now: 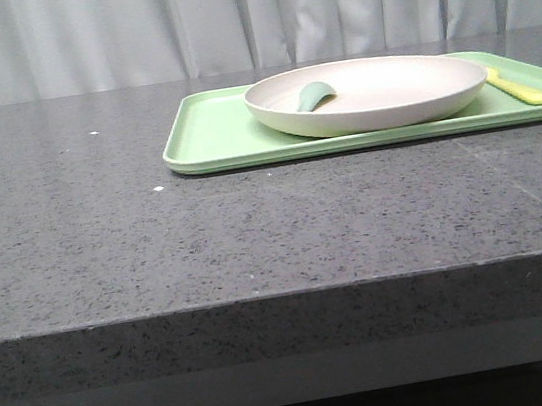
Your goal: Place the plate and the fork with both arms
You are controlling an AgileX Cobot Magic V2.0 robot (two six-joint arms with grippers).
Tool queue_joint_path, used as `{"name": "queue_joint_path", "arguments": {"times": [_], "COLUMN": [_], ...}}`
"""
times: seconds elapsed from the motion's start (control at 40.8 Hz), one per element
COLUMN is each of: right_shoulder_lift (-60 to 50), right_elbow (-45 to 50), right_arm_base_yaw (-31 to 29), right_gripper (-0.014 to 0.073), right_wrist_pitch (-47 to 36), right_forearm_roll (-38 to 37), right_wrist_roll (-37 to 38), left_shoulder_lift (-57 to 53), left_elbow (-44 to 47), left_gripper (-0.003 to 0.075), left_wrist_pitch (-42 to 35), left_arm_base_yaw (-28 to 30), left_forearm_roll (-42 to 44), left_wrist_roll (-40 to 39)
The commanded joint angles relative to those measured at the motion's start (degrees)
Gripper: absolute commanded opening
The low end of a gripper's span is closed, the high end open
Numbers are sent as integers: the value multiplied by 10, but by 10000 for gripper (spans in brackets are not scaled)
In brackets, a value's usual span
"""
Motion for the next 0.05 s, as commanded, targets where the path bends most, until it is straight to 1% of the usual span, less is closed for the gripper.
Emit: {"name": "queue_joint_path", "arguments": {"times": [0.0, 0.025], "right_shoulder_lift": [-10, -10], "right_elbow": [-3, -3], "right_arm_base_yaw": [1, 1], "right_gripper": [-68, -68], "right_wrist_pitch": [-43, -43], "right_forearm_roll": [-1, -1], "right_wrist_roll": [-6, -6], "left_shoulder_lift": [-12, -12], "left_elbow": [3, 3], "left_gripper": [-18, -18], "left_wrist_pitch": [-48, -48], "left_arm_base_yaw": [0, 0], "left_forearm_roll": [-1, -1], "left_wrist_roll": [0, 0]}}
